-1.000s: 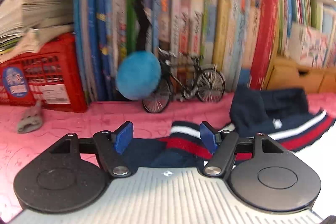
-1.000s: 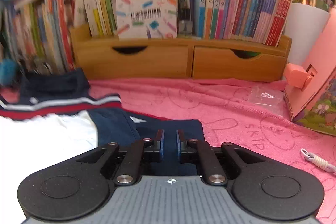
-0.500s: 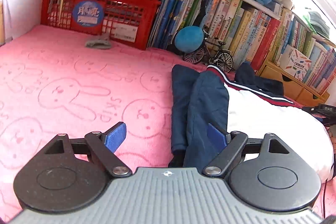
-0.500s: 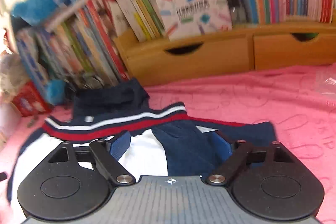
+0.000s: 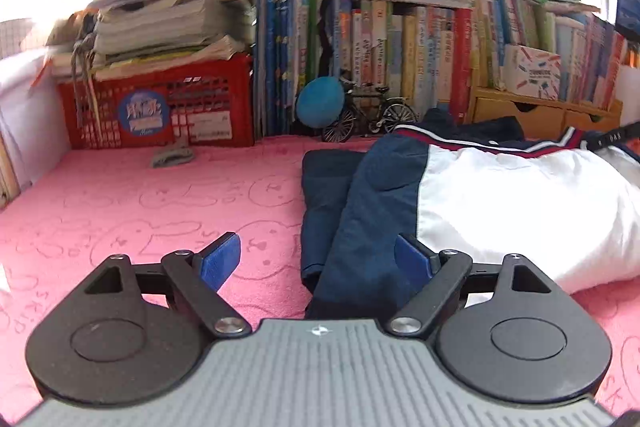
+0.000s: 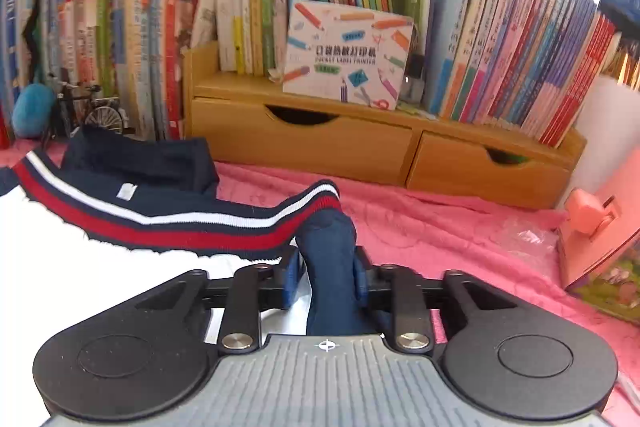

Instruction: Fold clothes

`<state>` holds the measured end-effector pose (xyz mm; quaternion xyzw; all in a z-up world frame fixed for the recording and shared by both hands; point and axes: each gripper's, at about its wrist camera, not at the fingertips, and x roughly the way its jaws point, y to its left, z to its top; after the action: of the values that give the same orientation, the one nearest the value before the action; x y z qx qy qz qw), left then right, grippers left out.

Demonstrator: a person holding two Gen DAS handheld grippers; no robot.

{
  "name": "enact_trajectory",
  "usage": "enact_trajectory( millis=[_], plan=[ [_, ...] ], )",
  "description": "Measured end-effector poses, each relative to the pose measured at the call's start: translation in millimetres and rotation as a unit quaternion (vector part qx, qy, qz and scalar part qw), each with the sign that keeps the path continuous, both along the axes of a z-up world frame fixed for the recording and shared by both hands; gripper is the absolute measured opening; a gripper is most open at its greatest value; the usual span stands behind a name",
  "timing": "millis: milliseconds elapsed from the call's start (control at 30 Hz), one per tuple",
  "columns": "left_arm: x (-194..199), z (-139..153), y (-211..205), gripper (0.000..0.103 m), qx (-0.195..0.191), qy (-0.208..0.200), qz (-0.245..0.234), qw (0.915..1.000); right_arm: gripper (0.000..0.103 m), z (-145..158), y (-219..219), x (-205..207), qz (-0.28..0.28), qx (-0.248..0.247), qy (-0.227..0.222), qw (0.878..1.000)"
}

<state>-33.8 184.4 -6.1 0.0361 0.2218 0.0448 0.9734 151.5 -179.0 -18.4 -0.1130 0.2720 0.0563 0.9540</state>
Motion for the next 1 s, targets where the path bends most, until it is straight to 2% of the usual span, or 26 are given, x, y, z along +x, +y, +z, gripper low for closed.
enact_trajectory(
  millis=[67, 133, 167, 200, 267, 333, 367, 467, 533, 633, 767, 800, 833, 867, 900, 933, 967, 1000],
  plan=[
    [-8.3, 1.7, -17.7, 0.087, 0.051, -0.005, -0.039, 0.9979, 0.068, 7.9, 0.8, -31.6, 0.041, -0.027, -0.047, 0.998],
    [-16.2, 2.9, -34.4, 0.088, 0.094, -0.007, -0.077, 0.9926, 0.068, 13.9, 3.8, -68.5, 0.090, -0.073, -0.079, 0.990],
    [-19.7, 2.4, -41.7, 0.088, 0.103, -0.006, -0.097, 0.9900, 0.068, 16.0, 5.2, -85.7, 0.114, -0.095, -0.088, 0.985],
    [-23.1, 1.3, -50.1, 0.089, 0.109, -0.003, -0.119, 0.9869, 0.069, 15.3, 2.4, -98.3, 0.124, -0.098, -0.085, 0.984],
    [-27.1, -2.7, -64.3, 0.093, 0.120, -0.002, -0.154, 0.9806, 0.069, 9.0, -10.9, -115.9, 0.119, -0.071, -0.059, 0.989],
    [-25.1, -8.5, -72.4, 0.094, 0.130, -0.003, -0.160, 0.9785, 0.069, 2.7, -24.2, -133.6, 0.113, -0.044, -0.034, 0.992],
    [-20.5, -10.4, -70.4, 0.094, 0.121, -0.001, -0.143, 0.9823, 0.069, -0.4, -30.9, -142.5, 0.111, -0.031, -0.022, 0.993],
    [-3.3, -11.7, -50.9, 0.094, 0.057, 0.013, -0.068, 0.9960, 0.068, -9.9, -50.9, -169.0, 0.102, 0.010, 0.016, 0.995],
    [8.0, -13.2, -35.3, 0.094, 0.037, 0.021, 0.002, 0.9991, 0.068, -14.7, -62.1, -172.0, 0.090, 0.037, 0.024, 0.995],
    [22.5, -17.5, -20.1, 0.094, 0.058, 0.034, 0.079, 0.9946, 0.067, -21.2, -77.9, -169.1, 0.068, 0.077, 0.026, 0.994],
    [39.0, -31.8, -21.7, 0.094, 0.110, 0.089, 0.088, 0.9861, 0.067, -25.5, -90.3, -156.4, 0.062, 0.129, 0.032, 0.989],
    [40.1, -33.0, -23.3, 0.094, 0.119, 0.090, 0.089, 0.9849, 0.063, -27.3, -90.4, -153.2, 0.065, 0.135, 0.042, 0.988],
    [40.7, -34.0, -25.2, 0.094, 0.129, 0.090, 0.089, 0.9835, 0.053, -29.1, -90.5, -149.9, 0.068, 0.141, 0.051, 0.986],
    [40.7, -34.8, -27.3, 0.094, 0.141, 0.089, 0.088, 0.9821, 0.035, -30.8, -90.6, -146.7, 0.071, 0.148, 0.061, 0.985],
    [40.9, -35.2, -28.3, 0.094, 0.148, 0.088, 0.087, 0.9812, 0.024, -32.6, -90.7, -143.5, 0.073, 0.154, 0.070, 0.983],
    [41.1, -35.4, -28.3, 0.094, 0.152, 0.088, 0.085, 0.9807, 0.022, -34.3, -90.9, -140.2, 0.076, 0.160, 0.080, 0.981],
    [41.6, -35.3, -27.6, 0.095, 0.153, 0.088, 0.085, 0.9807, 0.016, -35.6, -90.9, -139.6, 0.077, 0.157, 0.085, 0.981],
    [42.3, -34.8, -26.0, 0.096, 0.149, 0.089, 0.085, 0.9811, 0.013, -36.4, -90.9, -141.7, 0.076, 0.143, 0.086, 0.983]
  ],
)
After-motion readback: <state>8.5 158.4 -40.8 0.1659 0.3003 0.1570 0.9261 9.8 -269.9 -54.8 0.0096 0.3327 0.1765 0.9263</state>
